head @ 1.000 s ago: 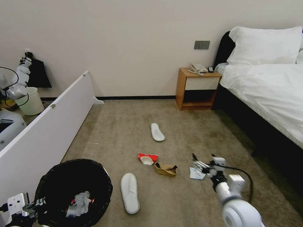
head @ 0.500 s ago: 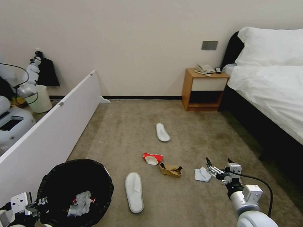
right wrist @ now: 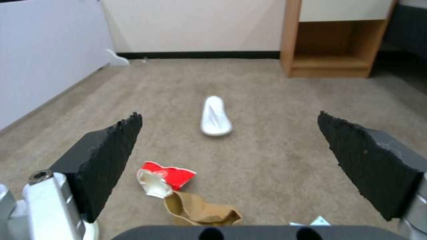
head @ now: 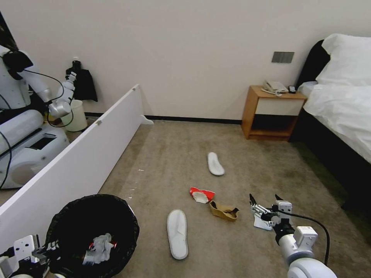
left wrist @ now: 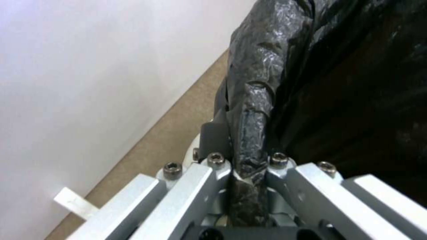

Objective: Pick up the trash bin, then pick up the garbage from the floor and place it into the trash bin.

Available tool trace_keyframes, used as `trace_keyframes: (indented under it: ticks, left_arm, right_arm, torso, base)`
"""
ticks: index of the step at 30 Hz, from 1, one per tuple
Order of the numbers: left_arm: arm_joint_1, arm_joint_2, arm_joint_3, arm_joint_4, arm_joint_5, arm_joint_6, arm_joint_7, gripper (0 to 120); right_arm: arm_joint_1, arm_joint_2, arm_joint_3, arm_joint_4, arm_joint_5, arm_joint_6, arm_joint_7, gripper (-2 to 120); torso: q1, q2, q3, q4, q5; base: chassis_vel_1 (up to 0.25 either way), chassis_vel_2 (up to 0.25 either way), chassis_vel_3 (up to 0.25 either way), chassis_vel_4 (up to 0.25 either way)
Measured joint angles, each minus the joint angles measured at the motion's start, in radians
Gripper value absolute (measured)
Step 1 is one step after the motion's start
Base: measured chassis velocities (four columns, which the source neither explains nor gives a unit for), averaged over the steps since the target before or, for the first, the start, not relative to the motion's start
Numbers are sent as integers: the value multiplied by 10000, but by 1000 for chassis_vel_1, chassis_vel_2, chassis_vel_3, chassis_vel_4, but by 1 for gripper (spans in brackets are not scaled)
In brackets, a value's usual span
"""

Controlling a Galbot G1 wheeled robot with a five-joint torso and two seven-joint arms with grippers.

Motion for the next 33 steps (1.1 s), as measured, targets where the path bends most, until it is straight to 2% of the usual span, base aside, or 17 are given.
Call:
trace_keyframes:
  ticks: [22,26,33]
  left_arm:
    - [71,-38,-41,-30,64,-6,9,2]
    - [70,-48,-40,-54,72,-11,10,2]
    - [64,-73,-3,-79,90,-15,9,2]
  right_arm:
    - [-427,-313,-438,16,-268,194,-168,100]
    - [-726,-423,-484,-208,-351,951,-523,100]
    - [-900,-444,-430,-396,-377,1224,-802,100]
  torso:
    - [0,0,0,1,0]
    - [0,1,0,1,0]
    - [0,0,0,1,0]
  base:
    - [7,7,6,4]
    - [0,0,0,0]
    - [0,0,0,0]
